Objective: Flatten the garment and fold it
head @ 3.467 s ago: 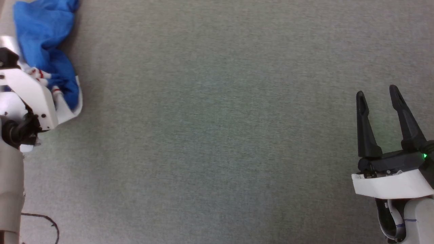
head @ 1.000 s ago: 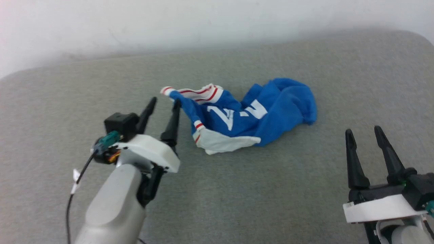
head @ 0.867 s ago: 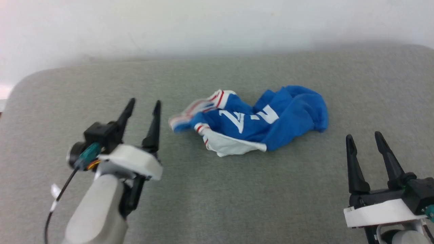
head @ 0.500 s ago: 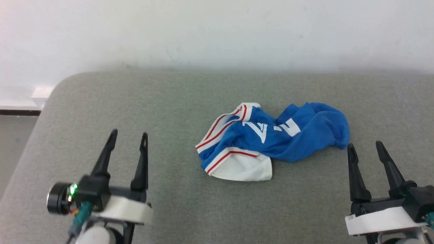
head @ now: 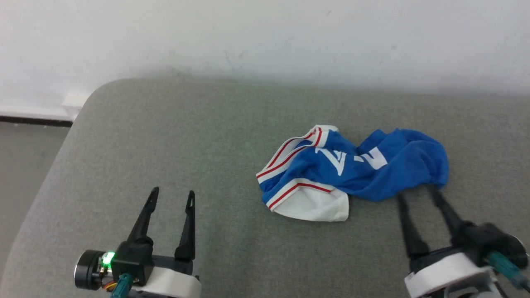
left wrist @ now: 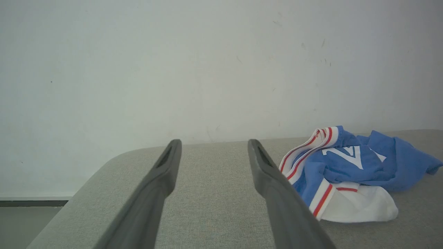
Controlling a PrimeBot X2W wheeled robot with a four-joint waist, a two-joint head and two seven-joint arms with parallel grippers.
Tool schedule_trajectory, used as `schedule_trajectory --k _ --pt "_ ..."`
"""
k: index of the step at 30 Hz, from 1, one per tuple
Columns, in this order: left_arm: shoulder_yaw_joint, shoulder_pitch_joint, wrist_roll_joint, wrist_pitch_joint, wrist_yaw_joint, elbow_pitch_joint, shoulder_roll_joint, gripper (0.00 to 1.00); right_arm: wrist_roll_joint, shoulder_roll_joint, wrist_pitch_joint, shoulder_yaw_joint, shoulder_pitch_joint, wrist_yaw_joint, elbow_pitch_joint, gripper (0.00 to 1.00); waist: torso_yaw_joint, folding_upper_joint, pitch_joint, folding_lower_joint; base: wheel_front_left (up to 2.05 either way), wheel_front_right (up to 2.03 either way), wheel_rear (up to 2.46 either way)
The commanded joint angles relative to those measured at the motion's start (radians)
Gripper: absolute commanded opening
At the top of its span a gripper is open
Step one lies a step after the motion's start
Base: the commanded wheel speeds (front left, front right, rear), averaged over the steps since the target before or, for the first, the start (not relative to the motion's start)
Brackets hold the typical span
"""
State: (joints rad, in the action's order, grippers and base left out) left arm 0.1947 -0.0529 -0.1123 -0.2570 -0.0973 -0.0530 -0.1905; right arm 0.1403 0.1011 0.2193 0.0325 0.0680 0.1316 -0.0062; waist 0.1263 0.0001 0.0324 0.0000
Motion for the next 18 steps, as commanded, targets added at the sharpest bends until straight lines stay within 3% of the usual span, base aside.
schedule_trajectory --k 1,11,18 --pt "-0.001 0.019 0.006 -0.005 0.011 0.003 0.008 1.00 0.000 0.046 -0.050 0.051 -0.029 -0.001 0.010 1.00 0.025 -0.0001 0.023 0.0000 0.00 0.00 0.00" --pt "0.015 0.052 0.019 -0.005 0.029 0.046 0.075 1.00 0.209 0.322 -0.531 0.449 -0.266 -0.001 0.076 1.00 0.127 -0.0001 0.102 0.0000 0.00 0.00 0.00" --pt "0.019 0.072 0.019 -0.005 0.044 0.058 0.098 1.00 0.298 0.408 -0.708 0.597 -0.426 -0.001 0.157 1.00 0.205 -0.0001 0.140 0.0000 0.00 0.00 0.00"
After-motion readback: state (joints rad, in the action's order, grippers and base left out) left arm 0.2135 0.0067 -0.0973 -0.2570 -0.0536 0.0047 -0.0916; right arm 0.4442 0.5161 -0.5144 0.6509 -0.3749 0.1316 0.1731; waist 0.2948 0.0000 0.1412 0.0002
